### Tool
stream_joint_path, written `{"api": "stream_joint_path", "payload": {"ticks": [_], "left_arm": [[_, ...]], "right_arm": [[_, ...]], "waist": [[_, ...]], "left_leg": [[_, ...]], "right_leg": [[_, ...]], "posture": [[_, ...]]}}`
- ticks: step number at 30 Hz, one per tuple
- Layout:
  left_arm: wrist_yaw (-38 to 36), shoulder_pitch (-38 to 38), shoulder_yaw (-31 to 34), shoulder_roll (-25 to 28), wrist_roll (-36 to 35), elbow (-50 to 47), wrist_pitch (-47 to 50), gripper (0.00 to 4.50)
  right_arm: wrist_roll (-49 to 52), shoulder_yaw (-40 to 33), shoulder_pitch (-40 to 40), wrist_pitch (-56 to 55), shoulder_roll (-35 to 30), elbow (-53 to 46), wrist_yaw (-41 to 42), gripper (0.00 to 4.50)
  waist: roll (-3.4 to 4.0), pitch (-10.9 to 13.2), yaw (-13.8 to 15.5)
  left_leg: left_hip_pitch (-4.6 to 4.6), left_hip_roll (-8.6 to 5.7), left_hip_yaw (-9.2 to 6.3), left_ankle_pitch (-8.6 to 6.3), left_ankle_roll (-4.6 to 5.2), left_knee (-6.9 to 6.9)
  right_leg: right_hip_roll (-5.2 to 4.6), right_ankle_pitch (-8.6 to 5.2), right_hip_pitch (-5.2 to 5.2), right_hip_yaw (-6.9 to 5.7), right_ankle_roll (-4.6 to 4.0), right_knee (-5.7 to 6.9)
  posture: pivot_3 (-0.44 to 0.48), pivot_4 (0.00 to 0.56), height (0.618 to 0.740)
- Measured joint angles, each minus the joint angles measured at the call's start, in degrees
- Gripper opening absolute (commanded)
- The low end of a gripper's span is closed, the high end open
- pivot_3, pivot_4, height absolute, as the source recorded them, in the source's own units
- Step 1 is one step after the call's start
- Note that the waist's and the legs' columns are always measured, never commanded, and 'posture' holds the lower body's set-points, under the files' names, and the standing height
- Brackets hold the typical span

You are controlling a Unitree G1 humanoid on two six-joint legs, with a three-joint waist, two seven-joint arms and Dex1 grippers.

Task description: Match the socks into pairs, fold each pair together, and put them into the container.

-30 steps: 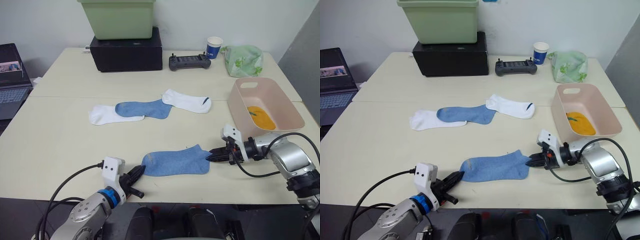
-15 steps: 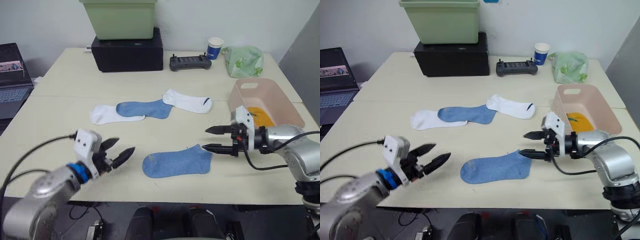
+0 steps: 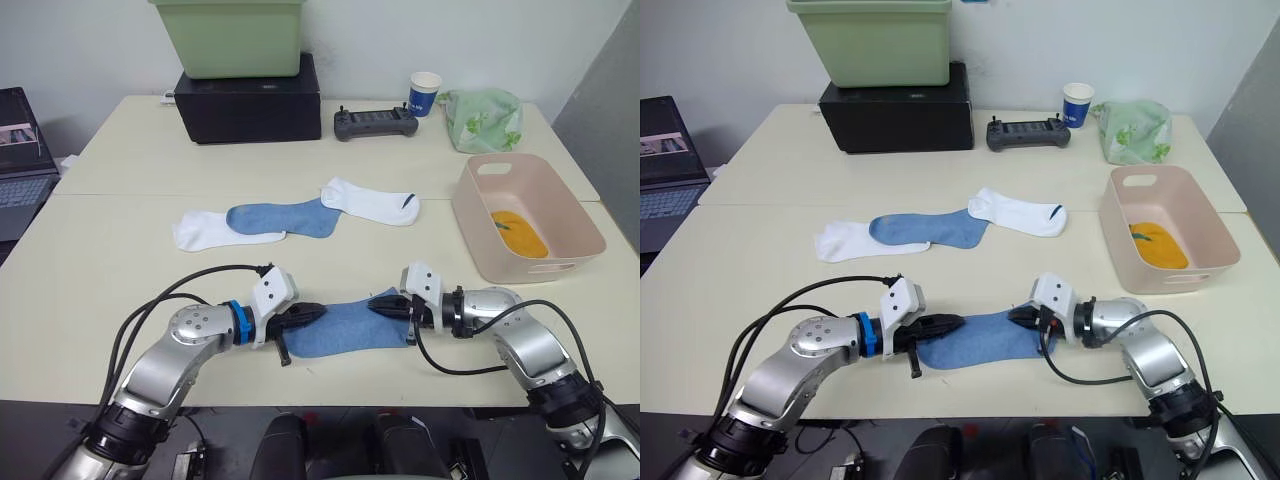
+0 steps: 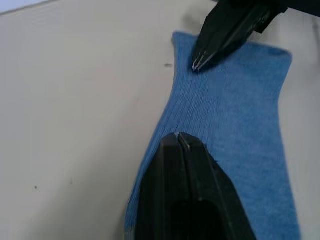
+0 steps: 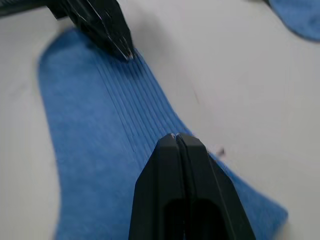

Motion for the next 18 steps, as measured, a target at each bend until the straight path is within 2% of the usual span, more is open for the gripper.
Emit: {"api": "stream_joint_path", "payload": {"ticks": [3, 7, 12, 18], "left_arm": [[-0.72, 0.22, -0.74, -0.4, 3.14, 3.38, -4.48, 0.05], [-1.57, 1.13, 0.15, -0.21, 3.66, 5.5, -8.46, 0.05], [-3.53, 2.43, 5.08, 1.95, 2.67, 5.4, -9.32, 0.05], [-5.63, 4.63, 6.45, 1.84, -2.32, -3.88, -6.76, 0.05]], "right_arm": [[-0.79, -1.1, 0.46, -4.83, 0.01, 3.26, -0.68, 0.0], [-0.34, -4.74, 3.18, -7.79, -1.7, 4.37, -0.54, 0.0], [3.81, -9.14, 7.11, -6.25, -5.55, 1.89, 2.41, 0.0], [9.91, -8.5, 8.09, -0.97, -4.33, -8.08, 4.68, 0.0]], "waist": [[0.0, 0.0, 0.01], [0.02, -0.02, 0.06], [0.02, -0.02, 0.09], [0.03, -0.01, -0.07]], "left_leg": [[0.03, 0.0, -0.03, 0.0, 0.0, 0.0], [0.06, -0.02, -0.03, 0.0, 0.0, 0.01], [0.05, 0.0, -0.05, 0.0, 0.01, 0.0], [0.04, 0.03, -0.06, 0.0, 0.0, 0.0]], "right_leg": [[0.0, 0.0, 0.05, 0.01, 0.0, 0.01], [-0.05, 0.0, 0.12, 0.01, 0.0, 0.0], [-0.05, 0.0, 0.12, 0.0, 0.0, 0.0], [-0.03, 0.0, 0.1, 0.0, 0.0, 0.02]], "posture": [[0.0, 0.15, 0.74], [0.0, 0.15, 0.74], [0.0, 0.15, 0.74], [0.0, 0.15, 0.74]]}}
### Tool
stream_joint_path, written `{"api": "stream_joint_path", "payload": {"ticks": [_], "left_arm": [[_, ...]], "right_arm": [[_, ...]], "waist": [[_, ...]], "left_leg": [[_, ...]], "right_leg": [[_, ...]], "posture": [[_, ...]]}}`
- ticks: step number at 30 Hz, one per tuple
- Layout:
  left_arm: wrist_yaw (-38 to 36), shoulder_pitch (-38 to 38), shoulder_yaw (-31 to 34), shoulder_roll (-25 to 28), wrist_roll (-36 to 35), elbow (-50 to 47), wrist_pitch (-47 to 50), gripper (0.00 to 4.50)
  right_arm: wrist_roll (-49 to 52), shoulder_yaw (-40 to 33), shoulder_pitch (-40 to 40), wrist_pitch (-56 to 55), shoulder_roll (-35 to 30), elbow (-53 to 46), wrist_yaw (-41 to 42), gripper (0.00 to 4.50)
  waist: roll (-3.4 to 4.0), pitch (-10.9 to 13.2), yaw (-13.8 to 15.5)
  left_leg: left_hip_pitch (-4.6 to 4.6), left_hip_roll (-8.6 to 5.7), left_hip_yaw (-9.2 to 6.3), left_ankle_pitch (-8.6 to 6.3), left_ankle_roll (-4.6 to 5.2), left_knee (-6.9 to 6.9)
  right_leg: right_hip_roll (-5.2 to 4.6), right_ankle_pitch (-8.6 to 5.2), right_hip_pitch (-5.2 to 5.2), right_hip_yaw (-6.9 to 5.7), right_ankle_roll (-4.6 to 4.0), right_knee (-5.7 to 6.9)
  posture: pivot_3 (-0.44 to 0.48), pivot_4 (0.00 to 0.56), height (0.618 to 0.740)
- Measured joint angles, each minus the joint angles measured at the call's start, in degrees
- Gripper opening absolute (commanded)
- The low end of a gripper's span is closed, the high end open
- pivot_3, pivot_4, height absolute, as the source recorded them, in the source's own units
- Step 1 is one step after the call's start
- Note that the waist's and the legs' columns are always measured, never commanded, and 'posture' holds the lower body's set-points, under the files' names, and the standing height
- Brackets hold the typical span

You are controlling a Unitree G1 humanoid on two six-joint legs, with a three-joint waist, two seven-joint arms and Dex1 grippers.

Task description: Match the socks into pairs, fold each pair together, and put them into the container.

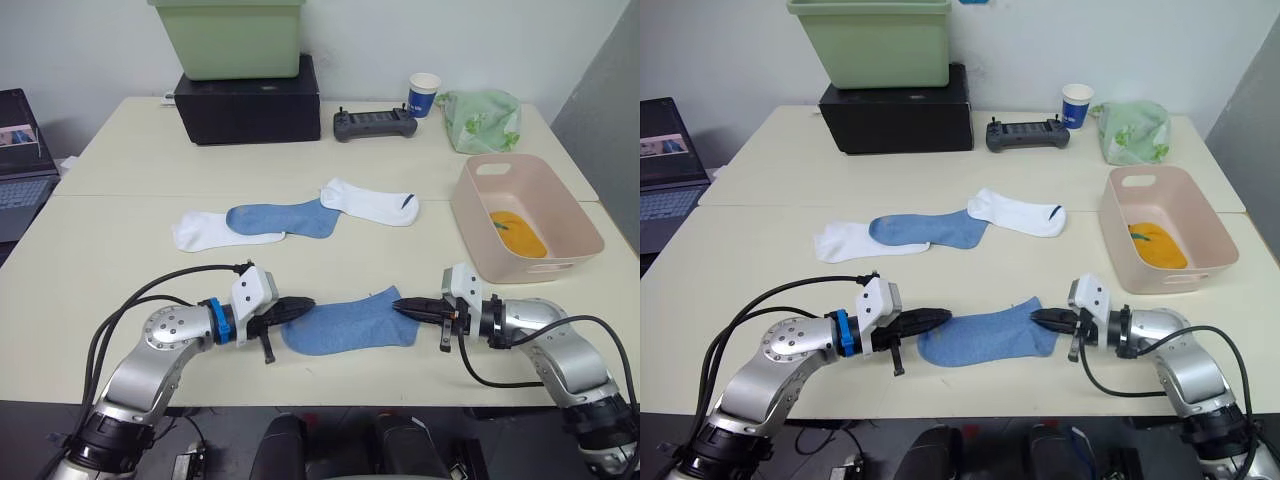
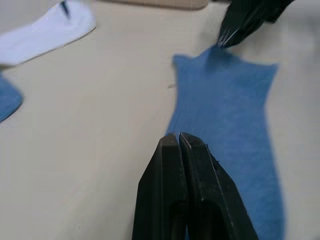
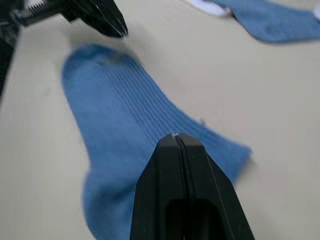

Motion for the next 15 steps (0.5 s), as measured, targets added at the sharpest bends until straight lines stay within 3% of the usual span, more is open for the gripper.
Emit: {"api": "stream_joint_path", "payload": {"ticks": [6, 11, 15], "left_arm": [[-1.27, 3.73, -2.23, 2.68, 3.12, 1.14, 2.0, 0.05], [-0.8, 4.53, -2.31, 2.65, 4.83, 3.26, -0.69, 0.05], [-1.23, 5.61, -1.08, 3.29, 4.36, 3.64, -1.32, 0.05]], "right_arm": [[-6.31, 4.67, 2.74, -1.68, -1.06, 1.1, -0.43, 0.0], [-8.36, 4.08, 4.84, -5.98, -5.29, 1.43, 0.04, 0.0], [-6.85, 1.06, 7.21, -6.8, -7.82, 1.65, 1.38, 0.0]], "waist": [[0.0, 0.0, 0.12], [0.01, -0.06, 0.23], [-0.04, -0.08, 0.21]], "left_leg": [[0.0, -0.06, 0.03, 0.0, 0.0, 0.01], [0.06, -0.06, 0.02, 0.0, 0.01, 0.0], [0.69, -0.04, 0.02, -0.03, 0.04, -0.12]], "right_leg": [[0.0, -0.01, -0.01, 0.01, 0.01, -0.02], [-0.02, -0.01, 0.09, 0.0, 0.01, -0.07], [-0.02, -0.03, 0.77, 0.0, 0.0, -0.25]], "posture": [[0.0, 0.15, 0.74], [0.0, 0.15, 0.74], [0.0, 0.15, 0.74]]}}
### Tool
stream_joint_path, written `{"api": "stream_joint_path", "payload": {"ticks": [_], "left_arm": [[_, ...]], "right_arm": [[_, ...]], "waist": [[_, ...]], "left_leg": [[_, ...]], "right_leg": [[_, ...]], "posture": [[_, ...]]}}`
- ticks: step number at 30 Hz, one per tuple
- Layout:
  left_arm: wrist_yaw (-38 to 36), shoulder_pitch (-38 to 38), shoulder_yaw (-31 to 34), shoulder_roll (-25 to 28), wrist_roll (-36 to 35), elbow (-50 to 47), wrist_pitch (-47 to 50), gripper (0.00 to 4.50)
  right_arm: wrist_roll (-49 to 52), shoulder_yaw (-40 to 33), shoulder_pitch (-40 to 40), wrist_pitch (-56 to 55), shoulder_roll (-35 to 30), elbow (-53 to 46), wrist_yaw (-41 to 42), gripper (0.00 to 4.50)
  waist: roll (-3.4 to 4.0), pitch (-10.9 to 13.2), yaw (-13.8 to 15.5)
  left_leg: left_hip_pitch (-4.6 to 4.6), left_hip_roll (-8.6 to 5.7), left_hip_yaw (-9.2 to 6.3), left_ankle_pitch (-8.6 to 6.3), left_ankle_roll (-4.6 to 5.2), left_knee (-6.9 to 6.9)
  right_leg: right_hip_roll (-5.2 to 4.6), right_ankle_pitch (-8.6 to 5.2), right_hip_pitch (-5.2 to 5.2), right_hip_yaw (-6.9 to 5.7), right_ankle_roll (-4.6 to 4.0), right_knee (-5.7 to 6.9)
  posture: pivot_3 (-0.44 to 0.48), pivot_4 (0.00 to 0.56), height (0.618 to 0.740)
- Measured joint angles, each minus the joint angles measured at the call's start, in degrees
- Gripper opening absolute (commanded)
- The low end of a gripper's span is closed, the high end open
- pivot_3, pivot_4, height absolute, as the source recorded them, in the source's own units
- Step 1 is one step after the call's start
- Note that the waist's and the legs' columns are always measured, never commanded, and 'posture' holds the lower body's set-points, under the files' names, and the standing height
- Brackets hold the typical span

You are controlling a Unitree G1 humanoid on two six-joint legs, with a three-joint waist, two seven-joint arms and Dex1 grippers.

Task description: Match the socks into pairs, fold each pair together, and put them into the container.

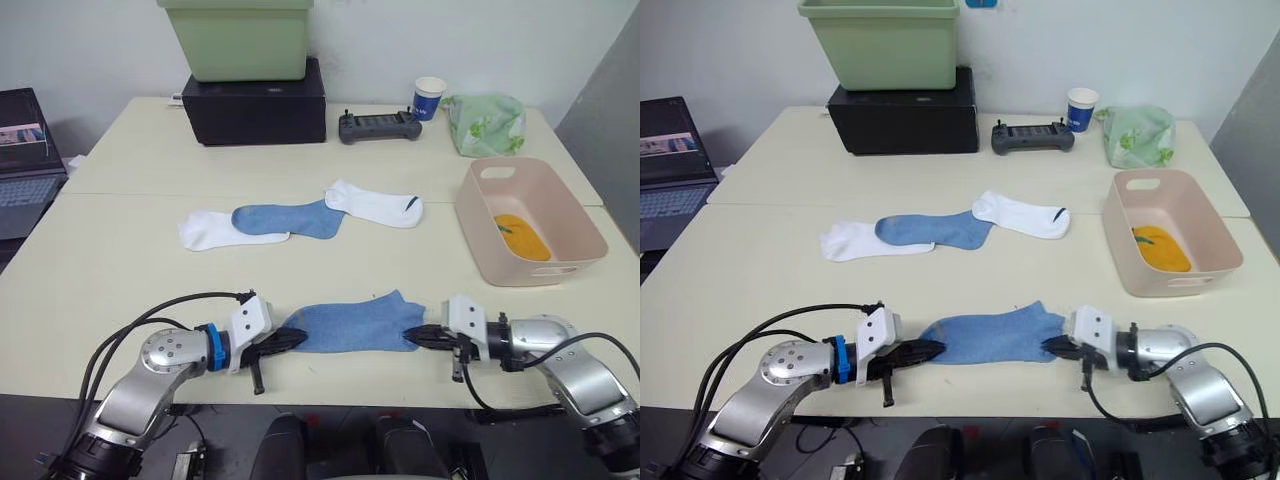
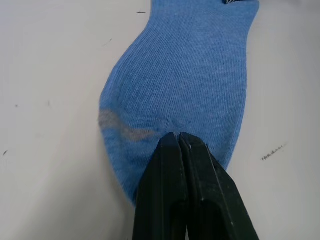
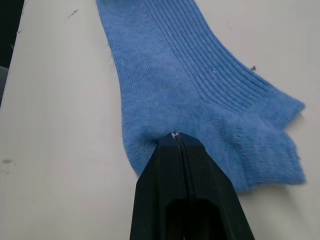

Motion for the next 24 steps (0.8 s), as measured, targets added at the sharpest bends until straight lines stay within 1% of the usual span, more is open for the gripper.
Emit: {"api": "stream_joint_path", "payload": {"ticks": [2, 4, 6, 8, 9, 10, 12, 15, 16, 18, 19, 20, 21, 24], "left_arm": [[-0.51, 0.72, 1.63, 0.34, -0.93, 0.05, 0.44, 0.05], [0.12, 0.8, 3.77, -0.47, -2.85, -0.04, 1.95, 0.05], [2.18, -0.06, 6.81, -1.99, -5.61, -0.51, 3.92, 0.0], [5.18, -1.54, 10.86, -3.58, -8.17, -1.14, 5.44, 0.4], [6.96, -2.08, 12.86, -4.25, -8.98, -1.13, 6.07, 0.6], [9.07, -2.41, 15.05, -5.16, -9.49, -0.82, 6.39, 0.87], [12.97, -2.79, 18.39, -6.49, -9.49, 0.34, 6.4, 1.52], [16.62, -2.03, 20.85, -7.96, -8.83, 2.02, 6.21, 2.49], [17.42, -1.59, 21.06, -8.24, -8.61, 2.4, 6.2, 2.85], [18.8, -0.4, 21.43, -9.17, -8.27, 2.53, 6.0, 3.52], [19.62, 0.82, 21.78, -9.63, -7.98, 2.48, 5.76, 3.82], [20.2, 1.85, 21.86, -10.09, -7.69, 2.52, 5.74, 4.21], [20.77, 2.6, 21.86, -10.38, -7.46, 2.53, 5.68, 4.47], [21.87, 3.66, 22.02, -10.44, -6.93, 2.55, 5.11, 4.47]], "right_arm": [[2.08, -2.11, 0.91, 1.92, -1.02, -0.08, 0.74, 0.0], [5.03, -5.14, 0.67, 4.71, -0.03, -0.38, -0.48, 0.0], [7.24, -8.2, -1.19, 6.4, 2.45, -1.06, -3.57, 0.38], [8.88, -11.2, -3.81, 8.37, 4.63, -1.51, -7.26, 0.91], [9.31, -12.21, -4.9, 9.07, 5.23, -1.42, -8.89, 1.27], [9.24, -12.99, -5.96, 9.62, 5.89, -1.0, -10.72, 1.56], [7.84, -13.5, -7.02, 9.76, 6.32, 0.61, -13.38, 2.28], [5.79, -13.13, -7.03, 9.67, 7.55, 3.81, -15.45, 3.35], [5.23, -12.76, -7.05, 9.63, 7.89, 4.5, -15.6, 3.77], [4.93, -12.35, -7.2, 9.52, 8.77, 5.35, -15.94, 4.47], [4.66, -12.09, -7.84, 9.46, 9.48, 5.78, -16.42, 4.5], [4.41, -12.0, -8.23, 9.44, 10.06, 5.87, -16.83, 4.5], [4.19, -11.84, -8.44, 9.46, 10.4, 5.88, -17.0, 4.5], [3.89, -11.15, -8.73, 9.53, 10.99, 5.85, -17.06, 4.5]], "waist": [[0.0, 0.01, -0.06], [-0.01, 0.04, -0.07], [-0.01, 0.05, -0.19], [-0.01, 0.05, -0.27], [-0.01, 0.05, -0.24], [-0.01, 0.05, -0.23], [-0.01, 0.05, -0.16], [-0.01, 0.05, -0.15], [-0.01, 0.05, -0.15], [0.0, 0.06, -0.15], [0.0, 0.06, -0.16], [0.0, 0.06, -0.27], [0.0, 0.06, -0.27], [0.0, 0.06, -0.18]], "left_leg": [[0.09, 0.01, 0.0, -0.03, 0.04, -0.02], [0.08, 0.02, -0.02, -0.03, 0.04, -0.02], [0.07, 0.06, -0.05, -0.03, 0.04, -0.02], [0.07, 0.05, -0.06, -0.03, 0.04, -0.02], [0.07, 0.05, -0.06, -0.03, 0.04, -0.02], [0.07, 0.05, -0.05, -0.03, 0.04, -0.02], [0.06, 0.03, -0.05, -0.04, 0.04, -0.02], [0.05, 0.01, -0.02, -0.04, 0.04, -0.02], [0.05, 0.01, -0.01, -0.04, 0.04, -0.02], [0.05, 0.01, -0.01, -0.04, 0.04, -0.02], [0.05, 0.02, -0.01, -0.04, 0.04, -0.03], [0.06, 0.03, 0.01, -0.04, 0.04, -0.03], [0.05, 0.03, -0.02, -0.04, 0.04, -0.05], [0.05, 0.03, -0.03, -0.04, 0.04, -0.05]], "right_leg": [[0.0, -0.02, 0.1, 0.0, -0.03, -0.03], [0.0, -0.02, 0.09, -0.02, -0.03, -0.01], [0.01, -0.02, 0.07, -0.03, -0.03, 0.01], [0.02, -0.02, 0.08, -0.05, -0.03, 0.01], [0.02, -0.02, 0.07, -0.04, -0.03, 0.01], [0.01, -0.02, 0.07, -0.03, -0.03, -0.01], [0.0, -0.02, 0.07, -0.03, -0.03, -0.04], [-0.04, -0.02, 0.07, -0.01, -0.03, -0.05], [-0.04, -0.02, 0.07, -0.01, -0.03, -0.05], [-0.04, -0.02, 0.07, 0.0, -0.03, -0.04], [-0.04, -0.02, 0.07, 0.0, -0.03, -0.05], [-0.04, -0.02, 0.04, 0.02, -0.03, -0.02], [-0.04, -0.02, 0.04, 0.0, -0.03, -0.02], [-0.03, -0.02, 0.04, -0.02, -0.03, -0.02]], "posture": [[0.0, 0.15, 0.74], [0.0, 0.15, 0.74], [0.0, 0.15, 0.74], [0.0, 0.15, 0.74], [0.0, 0.15, 0.74], [0.0, 0.15, 0.74], [0.0, 0.15, 0.74], [0.0, 0.15, 0.74], [0.0, 0.15, 0.74], [0.0, 0.15, 0.74], [0.0, 0.15, 0.74], [0.0, 0.15, 0.74], [0.0, 0.15, 0.74], [0.0, 0.15, 0.74]]}}
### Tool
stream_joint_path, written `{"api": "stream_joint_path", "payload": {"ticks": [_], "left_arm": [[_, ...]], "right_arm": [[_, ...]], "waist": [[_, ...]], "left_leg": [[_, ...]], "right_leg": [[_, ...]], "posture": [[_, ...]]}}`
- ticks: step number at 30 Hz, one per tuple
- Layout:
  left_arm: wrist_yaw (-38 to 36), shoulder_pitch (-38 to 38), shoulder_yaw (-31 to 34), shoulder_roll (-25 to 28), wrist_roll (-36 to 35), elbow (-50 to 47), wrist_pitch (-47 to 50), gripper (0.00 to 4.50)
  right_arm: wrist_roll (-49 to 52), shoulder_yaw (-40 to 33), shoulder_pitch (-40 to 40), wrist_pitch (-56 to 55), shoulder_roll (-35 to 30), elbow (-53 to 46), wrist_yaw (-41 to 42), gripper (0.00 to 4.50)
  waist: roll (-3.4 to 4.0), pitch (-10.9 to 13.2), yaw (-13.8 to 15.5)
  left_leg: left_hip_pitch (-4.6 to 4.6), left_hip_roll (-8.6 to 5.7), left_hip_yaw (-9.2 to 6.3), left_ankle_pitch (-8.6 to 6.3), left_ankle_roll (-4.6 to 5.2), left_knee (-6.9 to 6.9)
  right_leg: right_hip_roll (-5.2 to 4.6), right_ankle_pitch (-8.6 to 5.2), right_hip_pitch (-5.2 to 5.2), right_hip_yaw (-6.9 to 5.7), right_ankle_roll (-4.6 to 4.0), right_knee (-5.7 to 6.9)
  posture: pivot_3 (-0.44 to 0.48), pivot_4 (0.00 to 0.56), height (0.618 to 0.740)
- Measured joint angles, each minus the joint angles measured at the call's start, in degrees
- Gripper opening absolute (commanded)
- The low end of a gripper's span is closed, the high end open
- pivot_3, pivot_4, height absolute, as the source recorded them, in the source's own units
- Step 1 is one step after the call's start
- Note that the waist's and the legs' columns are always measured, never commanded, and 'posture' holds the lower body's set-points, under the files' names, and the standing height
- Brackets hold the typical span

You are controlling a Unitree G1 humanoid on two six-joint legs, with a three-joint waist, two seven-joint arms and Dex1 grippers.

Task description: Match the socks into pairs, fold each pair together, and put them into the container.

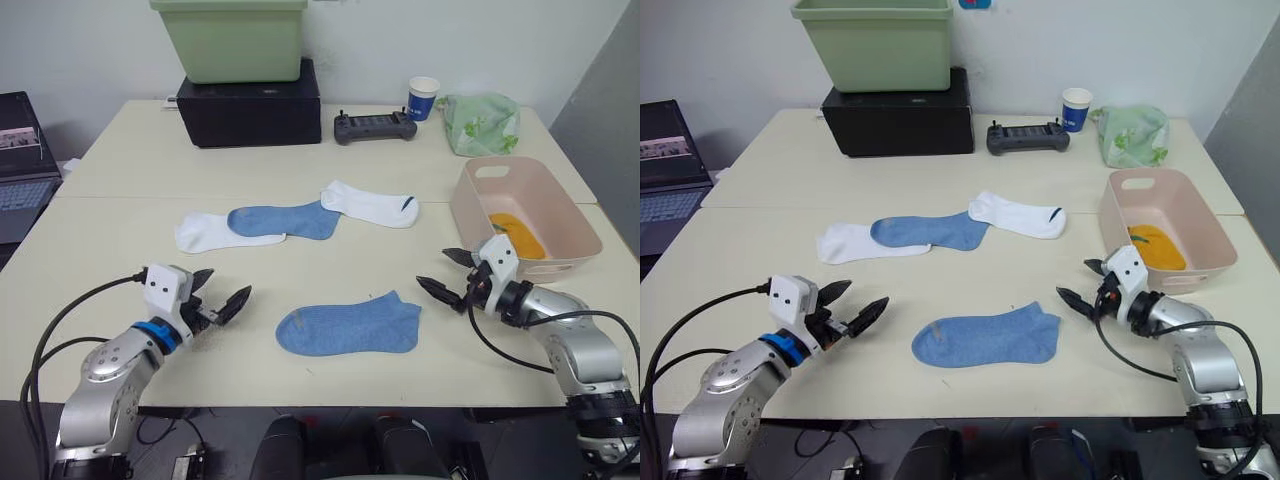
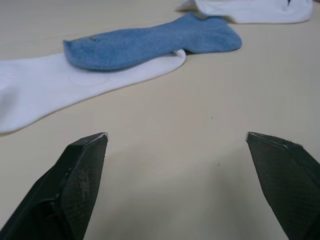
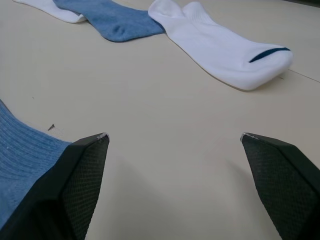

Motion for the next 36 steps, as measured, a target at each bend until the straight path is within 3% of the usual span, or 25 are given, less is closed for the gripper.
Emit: {"api": "stream_joint_path", "payload": {"ticks": [5, 13, 21, 26, 29, 36], "left_arm": [[0.09, -2.35, -0.58, 0.24, 1.88, 0.61, -0.53, 4.47], [-1.24, -19.97, -9.98, -0.32, 8.78, 11.74, -3.32, 4.47], [-2.39, -47.16, -18.89, -12.47, 16.19, 44.27, -9.92, 4.47], [-0.24, -54.51, -20.08, -16.61, 20.1, 61.51, -13.87, 4.47], [-0.44, -56.4, -20.31, -16.88, 21.14, 64.8, -14.44, 3.91], [-1.08, -56.56, -19.47, -16.71, 21.7, 64.49, -12.94, 1.69]], "right_arm": [[-0.86, 1.02, -0.27, 0.81, 0.02, -1.24, -0.09, 4.5], [-0.81, 3.09, -4.7, 5.67, 1.23, -6.81, -2.2, 4.5], [-0.84, 3.09, -5.41, 9.86, 1.52, -8.91, -4.81, 4.5], [-0.81, 2.85, -4.85, 11.42, 1.53, -10.59, -6.07, 4.5], [-0.78, 2.51, -4.3, 11.68, 1.48, -11.18, -6.26, 4.5], [-0.82, 1.02, -2.12, 11.57, 1.23, -12.3, -6.77, 4.5]], "waist": [[0.0, 0.0, 0.24], [0.0, 0.0, 0.18], [-0.03, 0.01, 0.86], [-0.04, 0.02, -0.19], [-0.03, 0.01, -0.06], [-0.03, 0.01, 0.0]], "left_leg": [[-0.01, -0.07, 0.01, 0.0, 0.0, 0.0], [-0.04, -0.06, 0.01, 0.0, -0.01, 0.0], [-0.39, -0.43, 0.07, -0.06, 0.11, 0.16], [-0.95, -0.81, 0.05, -0.05, 0.16, 0.19], [-0.95, -0.83, -0.02, -0.03, 0.18, 0.19], [-0.94, -0.91, -0.03, -0.01, 0.19, 0.23]], "right_leg": [[-0.04, 0.0, 0.01, -0.02, 0.0, -0.02], [0.03, 0.0, -0.03, -0.03, 0.0, -0.01], [0.03, -0.05, -0.19, -0.24, 0.13, -0.07], [-0.19, -0.06, -1.05, -0.1, 0.14, 0.3], [-0.2, -0.05, -1.02, -0.22, 0.14, 0.41], [-0.21, -0.06, -0.96, -0.25, 0.15, 0.41]], "posture": [[0.0, 0.15, 0.74], [0.0, 0.15, 0.74], [0.0, 0.15, 0.74], [0.0, 0.15, 0.74], [0.0, 0.15, 0.74], [0.0, 0.15, 0.74]]}}
